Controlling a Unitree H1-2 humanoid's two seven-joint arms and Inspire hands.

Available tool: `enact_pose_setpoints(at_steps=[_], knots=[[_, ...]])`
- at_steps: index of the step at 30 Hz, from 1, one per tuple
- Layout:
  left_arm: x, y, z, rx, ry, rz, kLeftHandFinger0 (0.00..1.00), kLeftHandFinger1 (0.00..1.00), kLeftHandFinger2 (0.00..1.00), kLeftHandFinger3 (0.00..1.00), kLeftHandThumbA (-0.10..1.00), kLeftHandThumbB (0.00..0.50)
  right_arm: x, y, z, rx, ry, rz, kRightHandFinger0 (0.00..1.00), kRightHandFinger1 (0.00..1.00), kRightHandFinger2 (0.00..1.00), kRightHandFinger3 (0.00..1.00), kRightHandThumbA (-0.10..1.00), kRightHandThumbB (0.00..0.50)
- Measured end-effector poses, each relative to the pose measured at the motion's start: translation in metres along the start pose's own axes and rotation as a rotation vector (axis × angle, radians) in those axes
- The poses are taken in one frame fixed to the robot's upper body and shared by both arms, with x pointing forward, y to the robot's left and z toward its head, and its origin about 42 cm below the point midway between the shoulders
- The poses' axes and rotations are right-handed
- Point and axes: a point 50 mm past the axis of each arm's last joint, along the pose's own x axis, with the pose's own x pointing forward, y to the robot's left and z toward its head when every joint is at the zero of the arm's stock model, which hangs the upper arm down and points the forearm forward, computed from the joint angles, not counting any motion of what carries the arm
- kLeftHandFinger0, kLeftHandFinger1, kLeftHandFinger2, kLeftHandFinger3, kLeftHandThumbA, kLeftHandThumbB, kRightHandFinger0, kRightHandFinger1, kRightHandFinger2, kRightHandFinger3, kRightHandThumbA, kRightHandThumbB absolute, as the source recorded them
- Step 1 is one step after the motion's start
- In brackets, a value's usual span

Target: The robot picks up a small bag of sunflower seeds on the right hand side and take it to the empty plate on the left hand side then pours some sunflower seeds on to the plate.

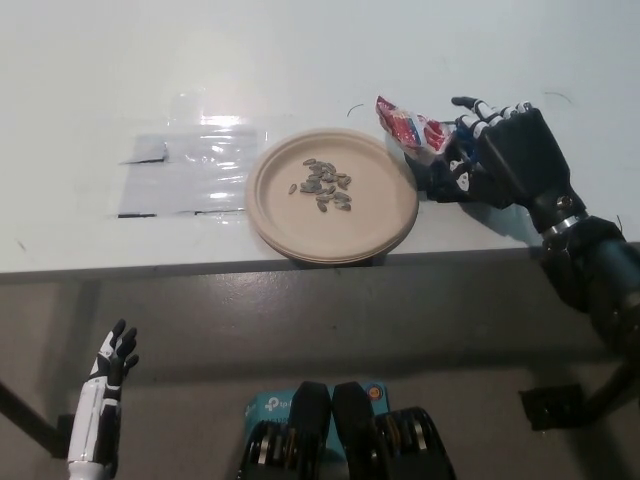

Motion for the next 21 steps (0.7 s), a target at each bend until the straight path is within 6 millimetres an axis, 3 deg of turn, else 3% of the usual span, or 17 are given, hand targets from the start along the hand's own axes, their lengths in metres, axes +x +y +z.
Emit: enact_pose_setpoints(at_steps=[2,4,8,14,16,18,19,20,21], knots=[[0.000,0.001,0.000,0.000,0.000,0.004,1.00,1.00,1.00,1.00,1.00,0.286,-0.001,0.000,-0.001,-0.004,0.002,0.000,0.00,0.08,0.64,0.52,-0.10,0.231],[0.000,0.002,0.000,0.001,0.001,0.007,1.00,1.00,1.00,1.00,1.00,0.295,-0.002,0.000,-0.002,-0.009,0.004,0.000,0.00,0.08,0.65,0.52,-0.10,0.208],[0.000,0.002,0.000,0.000,0.001,0.010,1.00,1.00,1.00,1.00,1.00,0.289,-0.004,0.000,-0.007,-0.024,0.015,0.006,0.00,0.12,0.68,0.55,-0.10,0.215],[0.000,0.002,0.001,-0.001,-0.004,0.013,1.00,1.00,1.00,1.00,1.00,0.289,-0.009,-0.004,-0.019,-0.062,0.030,0.015,0.00,0.02,0.54,0.33,-0.10,0.238],[0.000,0.002,0.002,-0.001,-0.006,0.013,1.00,1.00,1.00,1.00,1.00,0.299,-0.010,-0.006,-0.023,-0.072,0.035,0.016,0.00,0.01,0.57,0.31,-0.10,0.237],[0.000,0.002,0.002,-0.002,-0.007,0.013,1.00,1.00,1.00,1.00,1.00,0.300,-0.011,-0.007,-0.026,-0.079,0.039,0.017,0.00,0.18,0.74,0.44,-0.10,0.235],[0.000,0.002,0.002,-0.002,-0.007,0.014,1.00,1.00,1.00,1.00,1.00,0.299,-0.011,-0.007,-0.026,-0.082,0.042,0.018,0.00,0.21,0.75,0.46,-0.10,0.237],[0.000,0.002,0.002,-0.002,-0.007,0.014,1.00,1.00,1.00,1.00,1.00,0.295,-0.011,-0.007,-0.027,-0.079,0.051,0.019,0.09,0.39,0.70,0.49,-0.04,0.266],[0.000,0.002,0.002,-0.002,-0.008,0.014,1.00,1.00,1.00,1.00,1.00,0.294,-0.011,-0.007,-0.028,-0.074,0.062,0.022,0.44,0.72,0.89,0.71,0.23,0.317]])
